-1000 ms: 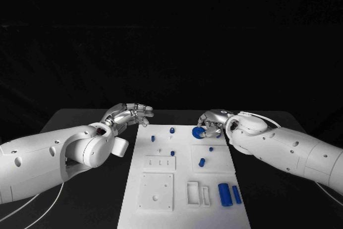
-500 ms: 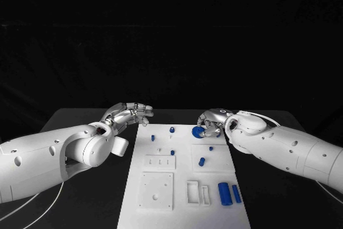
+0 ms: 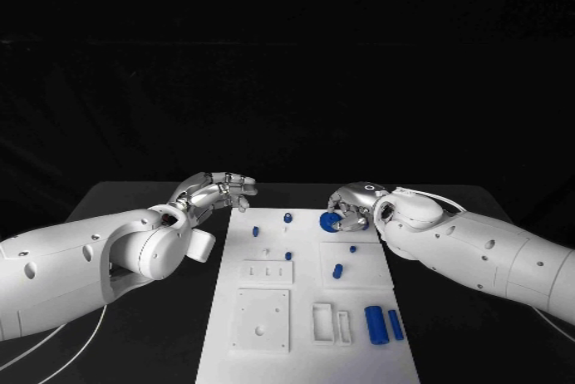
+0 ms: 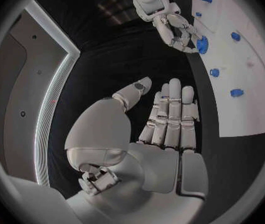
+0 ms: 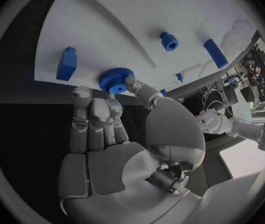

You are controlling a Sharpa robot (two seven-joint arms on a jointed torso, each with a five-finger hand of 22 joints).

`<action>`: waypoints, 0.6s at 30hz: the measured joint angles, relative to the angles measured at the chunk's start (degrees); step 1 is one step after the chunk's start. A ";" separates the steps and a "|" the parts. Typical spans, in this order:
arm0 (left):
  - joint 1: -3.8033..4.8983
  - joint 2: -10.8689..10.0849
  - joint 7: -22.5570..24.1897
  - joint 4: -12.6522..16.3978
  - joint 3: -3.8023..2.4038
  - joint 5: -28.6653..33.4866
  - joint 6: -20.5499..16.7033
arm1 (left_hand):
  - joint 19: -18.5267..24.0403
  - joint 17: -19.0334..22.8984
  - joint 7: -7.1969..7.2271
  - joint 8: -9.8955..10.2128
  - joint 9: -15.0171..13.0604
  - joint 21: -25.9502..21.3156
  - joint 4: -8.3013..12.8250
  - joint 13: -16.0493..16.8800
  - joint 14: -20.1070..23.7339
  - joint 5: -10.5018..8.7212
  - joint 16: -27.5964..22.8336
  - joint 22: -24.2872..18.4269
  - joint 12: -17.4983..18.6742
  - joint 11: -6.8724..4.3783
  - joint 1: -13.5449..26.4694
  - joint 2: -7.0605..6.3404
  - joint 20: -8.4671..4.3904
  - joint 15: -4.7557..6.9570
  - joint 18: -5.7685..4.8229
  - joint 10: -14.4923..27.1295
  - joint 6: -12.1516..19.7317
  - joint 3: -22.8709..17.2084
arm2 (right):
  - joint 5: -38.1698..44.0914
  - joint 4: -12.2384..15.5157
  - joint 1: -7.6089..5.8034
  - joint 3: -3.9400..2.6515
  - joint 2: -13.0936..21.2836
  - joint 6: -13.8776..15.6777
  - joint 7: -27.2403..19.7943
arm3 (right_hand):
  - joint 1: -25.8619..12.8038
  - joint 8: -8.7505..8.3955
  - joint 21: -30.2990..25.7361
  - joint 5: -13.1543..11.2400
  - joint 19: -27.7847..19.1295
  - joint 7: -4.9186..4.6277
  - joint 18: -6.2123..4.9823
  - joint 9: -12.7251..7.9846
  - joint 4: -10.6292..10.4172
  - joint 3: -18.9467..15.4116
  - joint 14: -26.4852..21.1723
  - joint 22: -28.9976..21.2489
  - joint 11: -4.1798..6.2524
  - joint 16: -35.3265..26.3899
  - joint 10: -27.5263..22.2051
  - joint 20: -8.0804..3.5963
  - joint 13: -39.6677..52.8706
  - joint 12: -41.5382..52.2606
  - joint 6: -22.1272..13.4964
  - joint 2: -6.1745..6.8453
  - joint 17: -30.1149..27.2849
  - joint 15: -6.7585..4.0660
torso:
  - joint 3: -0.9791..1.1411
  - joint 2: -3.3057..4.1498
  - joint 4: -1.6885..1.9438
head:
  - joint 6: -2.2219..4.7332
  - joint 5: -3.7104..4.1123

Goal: Assemble the parts on the task board

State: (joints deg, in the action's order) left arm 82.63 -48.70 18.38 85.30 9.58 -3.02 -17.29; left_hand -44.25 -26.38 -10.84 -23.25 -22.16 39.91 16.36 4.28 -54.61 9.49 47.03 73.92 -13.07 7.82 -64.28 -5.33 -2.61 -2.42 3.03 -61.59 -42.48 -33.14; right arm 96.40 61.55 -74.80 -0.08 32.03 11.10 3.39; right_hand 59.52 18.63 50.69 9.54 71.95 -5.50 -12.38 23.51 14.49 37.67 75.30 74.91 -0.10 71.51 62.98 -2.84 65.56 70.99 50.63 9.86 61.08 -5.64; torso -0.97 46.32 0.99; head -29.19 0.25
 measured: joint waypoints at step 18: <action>0.00 -0.18 -0.02 0.19 0.01 -0.04 -0.05 | 0.00 0.05 0.00 0.00 -0.01 0.00 0.00 -0.05 0.00 0.00 0.00 -0.05 0.23 0.22 0.00 0.00 0.00 0.00 0.28 0.22 0.00 0.00 | 3.27 6.78 0.37 0.19 1.50 4.83 3.00 | 0.07 0.83 0.24 -2.64 0.76 0.82 -0.03 0.61 -3.65 4.87 0.04 0.00 0.71 0.05 1.74 -0.37 0.85 0.61 0.84 0.73 0.32 -0.80 | -0.03 -0.04 0.02 | 0.35 -0.07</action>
State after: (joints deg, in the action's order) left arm 82.63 -48.88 18.37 85.49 9.59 -3.06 -17.34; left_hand -44.25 -26.32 -10.84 -23.25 -22.16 39.91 16.36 4.23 -54.60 9.49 47.03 73.87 -12.84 8.04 -64.28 -5.32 -2.61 -2.42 3.31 -61.37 -42.48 -33.14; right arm 99.67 68.33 -74.43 0.11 33.53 15.92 6.39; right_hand 59.59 19.46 50.93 6.89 72.71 -4.68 -12.41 24.12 10.84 42.54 75.34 74.91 0.62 71.55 64.72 -3.21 66.41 71.60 51.47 10.59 61.40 -6.44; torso -1.00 46.28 1.01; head -28.84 0.19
